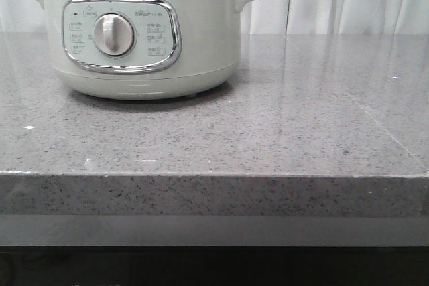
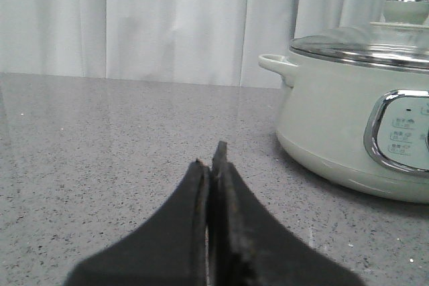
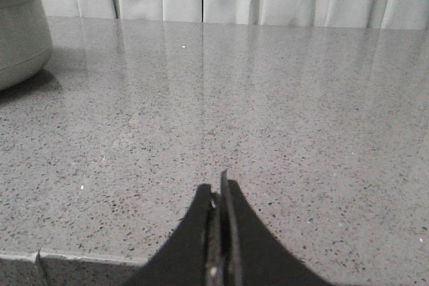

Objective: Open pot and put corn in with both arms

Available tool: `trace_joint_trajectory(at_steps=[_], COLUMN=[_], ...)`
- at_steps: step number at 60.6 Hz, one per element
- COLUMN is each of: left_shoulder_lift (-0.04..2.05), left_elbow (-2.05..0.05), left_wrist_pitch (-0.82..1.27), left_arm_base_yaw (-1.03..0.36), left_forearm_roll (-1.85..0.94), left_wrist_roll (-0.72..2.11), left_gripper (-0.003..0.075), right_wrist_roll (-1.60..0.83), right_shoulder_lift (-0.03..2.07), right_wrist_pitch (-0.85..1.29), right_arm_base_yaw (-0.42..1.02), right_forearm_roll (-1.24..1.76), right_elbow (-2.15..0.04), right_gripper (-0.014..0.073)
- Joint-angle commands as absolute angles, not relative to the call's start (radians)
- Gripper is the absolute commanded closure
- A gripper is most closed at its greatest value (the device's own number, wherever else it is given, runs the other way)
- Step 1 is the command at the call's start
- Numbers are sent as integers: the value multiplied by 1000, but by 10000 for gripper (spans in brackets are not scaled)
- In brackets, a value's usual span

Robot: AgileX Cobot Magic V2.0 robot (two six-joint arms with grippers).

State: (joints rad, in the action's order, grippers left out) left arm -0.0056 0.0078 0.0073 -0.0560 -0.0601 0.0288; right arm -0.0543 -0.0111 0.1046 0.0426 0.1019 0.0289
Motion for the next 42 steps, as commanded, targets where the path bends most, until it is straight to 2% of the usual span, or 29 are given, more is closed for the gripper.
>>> trace_joint_trajectory(at_steps=[1, 42], left_shoulder_lift=[-20, -20], left_elbow=[18, 18], left_wrist_pitch=[-75, -75], left_arm_base_yaw=[-51, -51], left_forearm_roll=[-65, -65], left_wrist_roll=[24, 24], left_gripper=[741, 741], right_wrist_roll=[-61, -61], right_shoulder_lift=[-32, -32], right_wrist_pitch=[18, 18], right_arm_base_yaw=[37, 18], right_forearm_roll=[100, 100], right_elbow=[16, 16], right_gripper=[660, 660])
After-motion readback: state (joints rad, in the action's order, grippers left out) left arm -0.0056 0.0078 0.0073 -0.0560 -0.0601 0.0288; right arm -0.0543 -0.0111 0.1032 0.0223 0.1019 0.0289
